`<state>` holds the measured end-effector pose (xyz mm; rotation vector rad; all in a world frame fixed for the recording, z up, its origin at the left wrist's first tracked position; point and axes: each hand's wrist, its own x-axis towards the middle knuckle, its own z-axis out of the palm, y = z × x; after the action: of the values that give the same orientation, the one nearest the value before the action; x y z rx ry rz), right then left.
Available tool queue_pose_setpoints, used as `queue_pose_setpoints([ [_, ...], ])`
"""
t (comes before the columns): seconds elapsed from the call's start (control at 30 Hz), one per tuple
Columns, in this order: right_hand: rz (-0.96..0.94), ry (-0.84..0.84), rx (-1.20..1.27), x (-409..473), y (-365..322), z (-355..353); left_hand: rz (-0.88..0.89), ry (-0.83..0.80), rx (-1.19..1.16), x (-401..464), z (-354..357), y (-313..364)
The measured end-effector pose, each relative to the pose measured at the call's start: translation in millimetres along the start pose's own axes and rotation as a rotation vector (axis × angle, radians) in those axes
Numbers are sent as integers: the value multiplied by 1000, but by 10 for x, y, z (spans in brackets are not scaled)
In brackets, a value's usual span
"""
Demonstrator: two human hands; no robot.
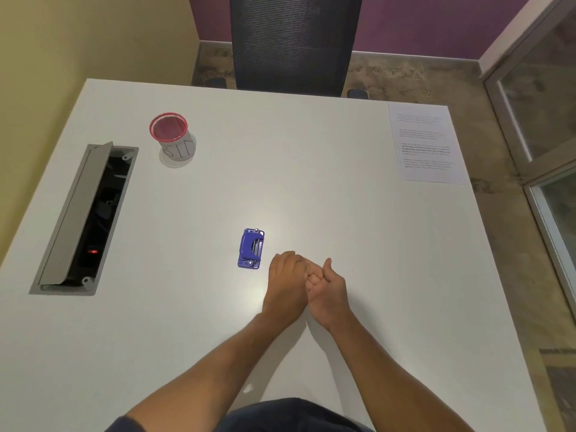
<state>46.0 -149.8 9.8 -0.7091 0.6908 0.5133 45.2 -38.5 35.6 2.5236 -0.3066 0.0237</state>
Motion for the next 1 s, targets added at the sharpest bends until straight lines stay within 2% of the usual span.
queue_pose_setpoints([
  [0.1, -31, 14, 64, 27, -1, 0, 1, 16, -27, 15, -39, -89],
  [0.33, -22, 88, 133, 77, 6, 31, -301, 66, -280, 55, -121, -276],
  [0.6, -5, 68, 153, 41, 6, 16, -449, 103, -357, 82, -230, -549],
  [0.83, 2, 84, 148, 58, -9, -25, -781, 205, -569, 181, -303, -905],
  [1.0, 3, 100, 140, 86, -22, -38, -926, 220, -610, 225, -298, -1111],
])
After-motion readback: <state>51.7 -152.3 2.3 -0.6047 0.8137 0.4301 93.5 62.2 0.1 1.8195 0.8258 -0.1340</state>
